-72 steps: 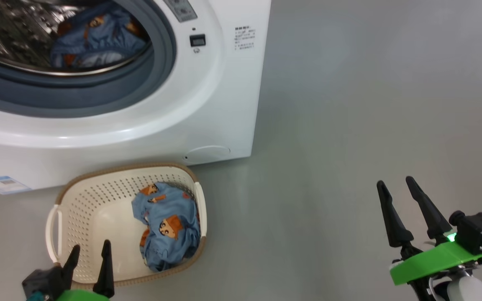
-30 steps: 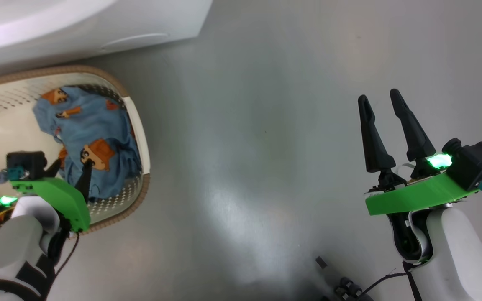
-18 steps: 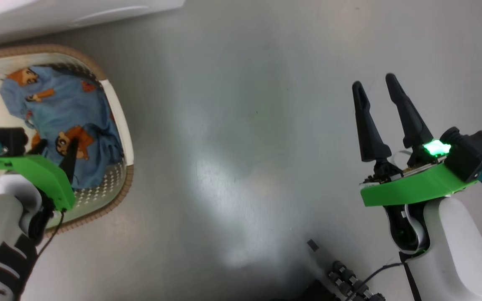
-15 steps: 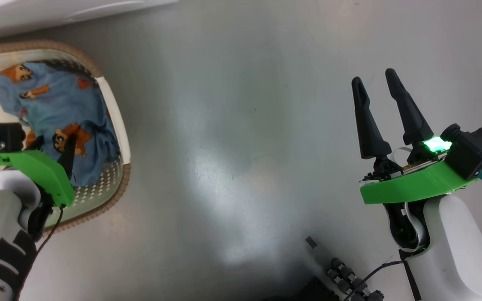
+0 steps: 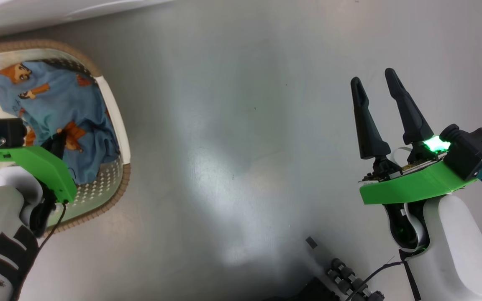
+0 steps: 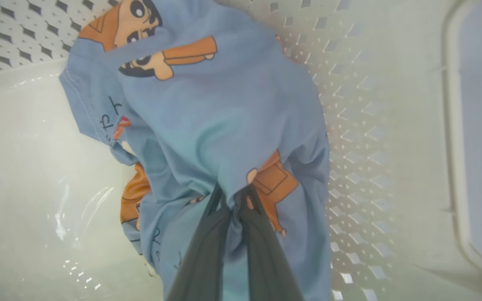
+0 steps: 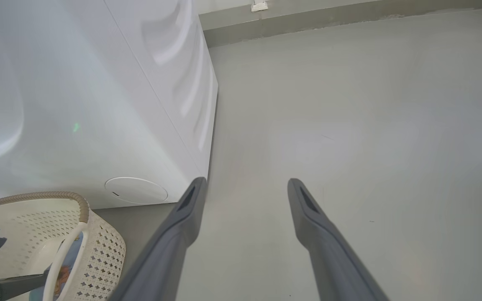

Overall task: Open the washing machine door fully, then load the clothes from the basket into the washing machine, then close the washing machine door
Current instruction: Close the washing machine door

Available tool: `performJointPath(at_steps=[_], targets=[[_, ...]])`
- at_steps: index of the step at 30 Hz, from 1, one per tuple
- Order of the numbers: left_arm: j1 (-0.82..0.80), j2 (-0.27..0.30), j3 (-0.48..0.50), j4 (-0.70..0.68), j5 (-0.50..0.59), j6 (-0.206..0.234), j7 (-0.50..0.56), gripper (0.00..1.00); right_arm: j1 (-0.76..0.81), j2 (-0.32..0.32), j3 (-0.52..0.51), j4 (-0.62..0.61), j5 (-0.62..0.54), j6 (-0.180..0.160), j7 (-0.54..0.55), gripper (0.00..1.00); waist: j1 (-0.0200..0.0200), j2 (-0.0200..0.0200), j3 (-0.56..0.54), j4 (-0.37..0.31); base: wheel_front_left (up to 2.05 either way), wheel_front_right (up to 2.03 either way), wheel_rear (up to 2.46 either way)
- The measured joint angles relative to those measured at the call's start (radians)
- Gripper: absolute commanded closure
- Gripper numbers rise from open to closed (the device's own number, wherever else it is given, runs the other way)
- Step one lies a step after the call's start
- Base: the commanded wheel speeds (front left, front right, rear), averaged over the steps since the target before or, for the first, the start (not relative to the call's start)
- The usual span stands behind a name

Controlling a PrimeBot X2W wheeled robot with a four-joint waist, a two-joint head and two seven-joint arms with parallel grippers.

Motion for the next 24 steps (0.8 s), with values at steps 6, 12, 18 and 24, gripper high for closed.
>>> performJointPath(at_steps=[6,12,18,24], targets=[[0.0,-0.011,-0.017,0.007,-0.061,0.0,-0.049,1.0,0.0,-0.002,0.0,0.005,-0.001,0.0,0.0,0.0,0.0,0.0,-0.032,0.012,0.0,0.0,0.0],[0.007,-0.017,-0.007,0.009,-0.101,0.0,-0.081,1.0,0.0,-0.006,0.0,0.017,-0.001,0.0,0.0,0.0,0.0,0.0,-0.08,0.029,0.0,0.0,0.0],[0.052,-0.017,0.133,-0.046,-0.053,0.0,-0.082,1.0,0.007,-0.013,-0.003,0.031,-0.001,0.0,0.0,0.0,0.0,0.0,-0.146,0.049,0.0,0.0,0.0],[0.179,-0.032,0.326,-0.123,0.098,0.0,-0.082,1.0,0.061,-0.025,-0.007,0.053,0.001,0.0,0.0,0.0,0.0,0.0,-0.227,0.07,0.0,0.0,0.0]])
